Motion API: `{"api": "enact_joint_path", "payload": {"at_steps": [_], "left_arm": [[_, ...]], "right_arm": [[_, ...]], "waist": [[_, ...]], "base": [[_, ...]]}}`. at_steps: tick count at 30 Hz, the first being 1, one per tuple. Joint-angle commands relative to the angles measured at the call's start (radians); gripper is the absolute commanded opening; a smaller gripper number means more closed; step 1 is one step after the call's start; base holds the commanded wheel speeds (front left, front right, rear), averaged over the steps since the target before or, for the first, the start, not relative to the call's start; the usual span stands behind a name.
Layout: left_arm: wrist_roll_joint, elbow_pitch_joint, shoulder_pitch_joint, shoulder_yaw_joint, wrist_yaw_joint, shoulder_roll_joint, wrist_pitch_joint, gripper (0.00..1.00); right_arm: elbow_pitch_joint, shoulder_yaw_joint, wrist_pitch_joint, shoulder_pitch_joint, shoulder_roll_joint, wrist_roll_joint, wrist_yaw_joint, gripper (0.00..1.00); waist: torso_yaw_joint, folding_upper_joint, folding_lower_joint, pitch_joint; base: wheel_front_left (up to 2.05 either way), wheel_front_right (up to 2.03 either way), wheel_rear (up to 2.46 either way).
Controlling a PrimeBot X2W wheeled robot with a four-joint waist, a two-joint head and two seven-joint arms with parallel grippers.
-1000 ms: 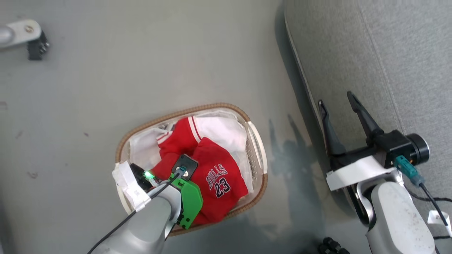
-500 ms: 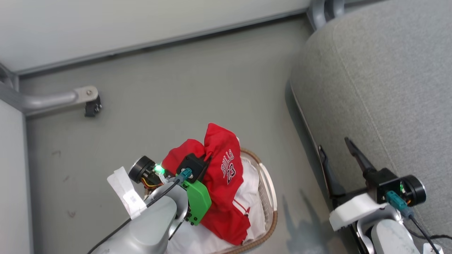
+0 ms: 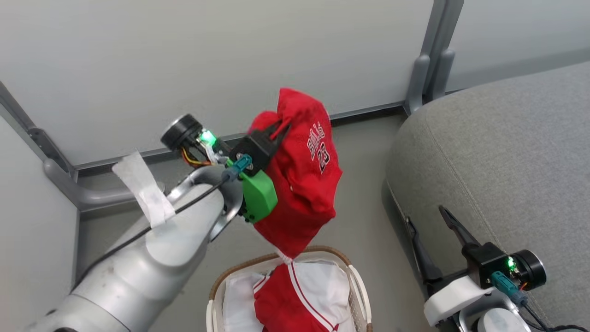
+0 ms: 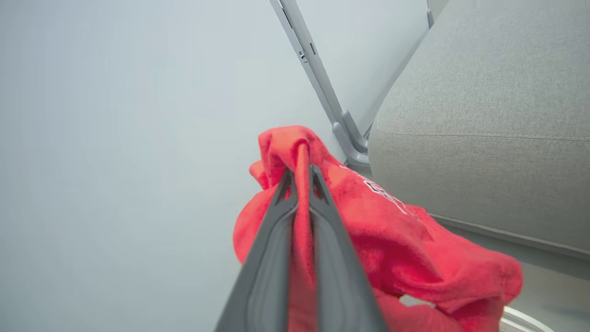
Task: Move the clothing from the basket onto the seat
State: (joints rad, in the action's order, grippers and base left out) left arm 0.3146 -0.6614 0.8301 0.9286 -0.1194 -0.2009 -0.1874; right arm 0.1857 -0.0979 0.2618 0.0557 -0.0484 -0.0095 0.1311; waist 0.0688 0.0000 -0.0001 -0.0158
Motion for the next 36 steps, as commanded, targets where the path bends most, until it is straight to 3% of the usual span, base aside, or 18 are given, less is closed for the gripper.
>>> {"api": "enact_joint_path", "payload": {"at_steps": [1, 10, 18, 35, 36], "left_arm": [[0.0, 0.027, 0.035, -0.003, -0.003, -0.018, 0.015, 0.0], [0.01, 0.161, 0.165, -0.006, -0.007, -0.058, 0.103, 0.0], [0.025, 0.207, 0.234, -0.005, -0.007, -0.048, 0.136, 0.0], [0.065, 0.27, 0.254, 0.025, -0.008, -0.007, 0.134, 0.0], [0.07, 0.269, 0.249, 0.023, -0.007, -0.005, 0.132, 0.0]], "right_arm": [[-0.006, -0.01, 0.005, 0.02, -0.003, -0.011, -0.001, 1.0], [-0.002, -0.112, 0.005, 0.102, -0.003, -0.017, -0.001, 1.0], [-0.008, -0.268, 0.005, 0.172, -0.004, 0.025, -0.001, 1.0], [0.148, -0.395, 0.005, 0.414, -0.003, 0.093, -0.001, 1.0], [0.151, -0.4, 0.005, 0.423, -0.004, 0.102, -0.001, 0.63]], "waist": [[-0.015, 0.0, 0.0001, 0.032], [-0.025, 0.0, 0.0001, 0.031], [-0.04, 0.0, 0.0001, 0.027], [-0.083, 0.0, 0.0001, 0.009], [-0.085, 0.0, 0.0001, 0.009]], "base": [[0.0, 0.0, 0.0], [0.0, 0.0, 0.0], [0.0, 0.0, 0.0], [0.0, 0.0, 0.0], [0.0, 0.0, 0.0]]}}
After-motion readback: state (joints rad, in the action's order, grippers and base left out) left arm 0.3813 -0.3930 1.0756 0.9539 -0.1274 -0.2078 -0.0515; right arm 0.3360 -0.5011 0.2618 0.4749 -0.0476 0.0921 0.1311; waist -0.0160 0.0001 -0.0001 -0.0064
